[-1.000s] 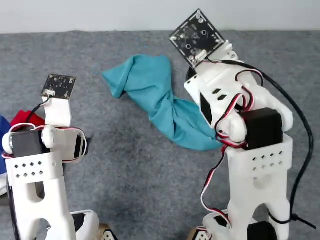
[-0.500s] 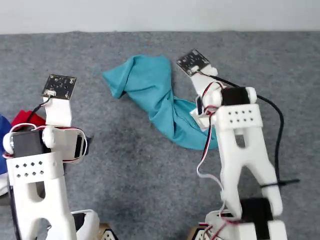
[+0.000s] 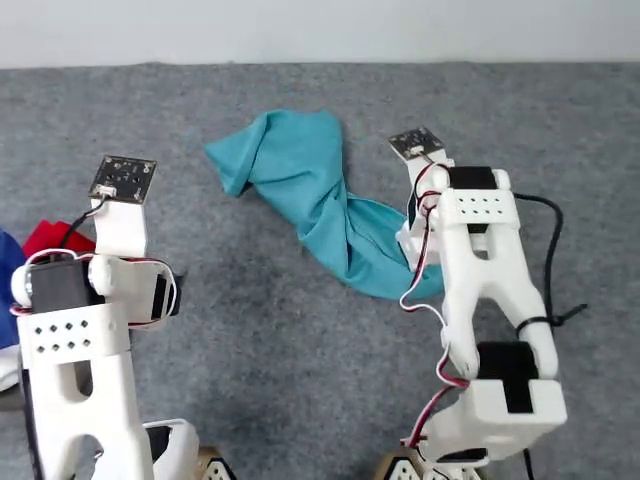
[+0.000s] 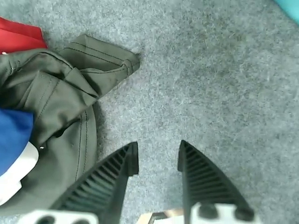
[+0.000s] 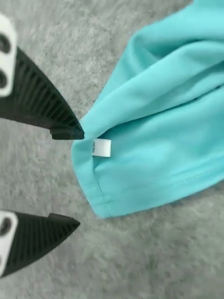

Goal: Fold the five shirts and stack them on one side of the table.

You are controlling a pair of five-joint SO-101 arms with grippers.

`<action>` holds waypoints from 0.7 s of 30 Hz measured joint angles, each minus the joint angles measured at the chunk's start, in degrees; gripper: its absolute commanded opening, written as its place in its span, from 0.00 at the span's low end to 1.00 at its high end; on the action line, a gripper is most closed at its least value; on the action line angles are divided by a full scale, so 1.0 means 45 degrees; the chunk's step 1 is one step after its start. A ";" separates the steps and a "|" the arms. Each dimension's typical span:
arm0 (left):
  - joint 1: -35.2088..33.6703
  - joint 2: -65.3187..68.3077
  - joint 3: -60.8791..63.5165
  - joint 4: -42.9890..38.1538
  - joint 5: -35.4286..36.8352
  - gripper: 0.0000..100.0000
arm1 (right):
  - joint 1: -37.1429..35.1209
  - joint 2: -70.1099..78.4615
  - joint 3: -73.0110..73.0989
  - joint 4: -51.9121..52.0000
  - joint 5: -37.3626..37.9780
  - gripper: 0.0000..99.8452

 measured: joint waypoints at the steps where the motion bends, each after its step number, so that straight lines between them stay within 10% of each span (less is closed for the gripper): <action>1: 0.0000 0.0000 0.0000 0.0000 0.0000 0.15 | 0.0059 0.0195 0.0000 -0.0078 -0.0195 0.26; 21: 0.0000 0.0000 0.0000 0.0000 0.0000 0.15 | 0.0781 0.3673 -0.0274 -0.2676 -0.0977 0.21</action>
